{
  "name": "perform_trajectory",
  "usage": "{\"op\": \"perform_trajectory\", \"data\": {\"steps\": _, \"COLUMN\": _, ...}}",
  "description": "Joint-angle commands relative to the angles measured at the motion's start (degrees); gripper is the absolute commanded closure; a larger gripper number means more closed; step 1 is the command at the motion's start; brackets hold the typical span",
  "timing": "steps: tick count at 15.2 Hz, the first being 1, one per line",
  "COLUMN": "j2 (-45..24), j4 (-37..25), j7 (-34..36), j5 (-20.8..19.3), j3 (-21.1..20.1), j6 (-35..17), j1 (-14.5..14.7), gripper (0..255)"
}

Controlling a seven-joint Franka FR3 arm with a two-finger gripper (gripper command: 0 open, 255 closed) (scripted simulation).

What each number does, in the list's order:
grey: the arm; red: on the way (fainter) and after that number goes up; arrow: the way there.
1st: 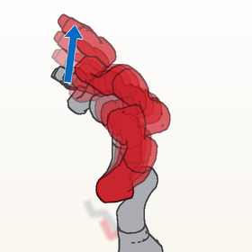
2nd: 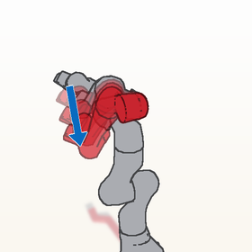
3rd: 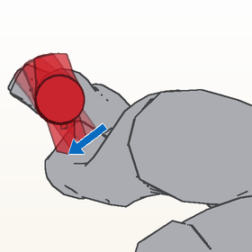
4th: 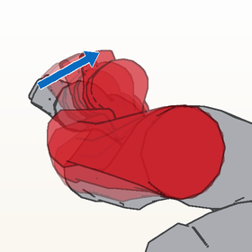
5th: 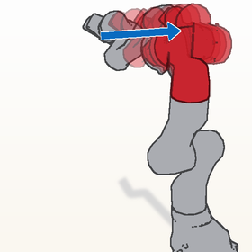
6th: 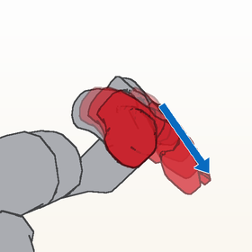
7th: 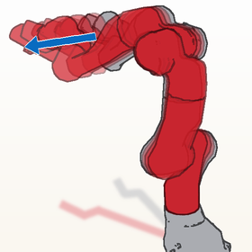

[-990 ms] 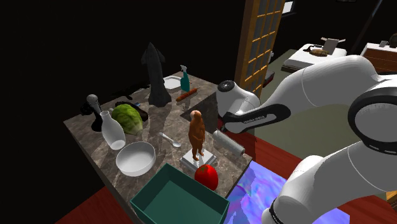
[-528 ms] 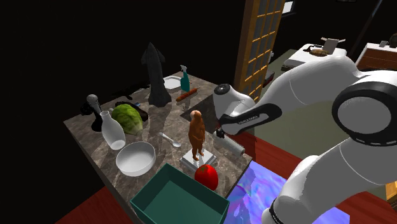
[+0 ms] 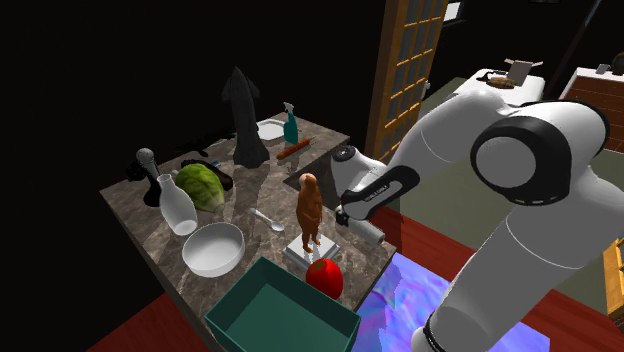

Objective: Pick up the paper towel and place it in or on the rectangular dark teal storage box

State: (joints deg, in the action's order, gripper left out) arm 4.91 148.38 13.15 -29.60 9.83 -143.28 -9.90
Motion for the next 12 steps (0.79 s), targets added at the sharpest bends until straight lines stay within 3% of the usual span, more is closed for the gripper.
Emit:
{"op": "perform_trajectory", "data": {"steps": 1, "j2": -1.64, "j4": 0.04, "j7": 0.64, "j5": -0.77, "j3": 0.24, "j6": -1.72, "j1": -0.31, "gripper": 0}}
{"op": "perform_trajectory", "data": {"steps": 10, "j2": -2.87, "j4": 0.09, "j7": 1.08, "j5": -1.45, "j3": 0.48, "j6": -3.04, "j1": -0.57, "gripper": 0}}
{"op": "perform_trajectory", "data": {"steps": 11, "j2": -2.87, "j4": 0.09, "j7": 1.08, "j5": -1.45, "j3": 0.48, "j6": -3.04, "j1": -0.57, "gripper": 255}}
{"op": "perform_trajectory", "data": {"steps": 12, "j2": -2.87, "j4": 0.09, "j7": 1.08, "j5": -1.45, "j3": 0.48, "j6": -3.04, "j1": -0.57, "gripper": 255}}
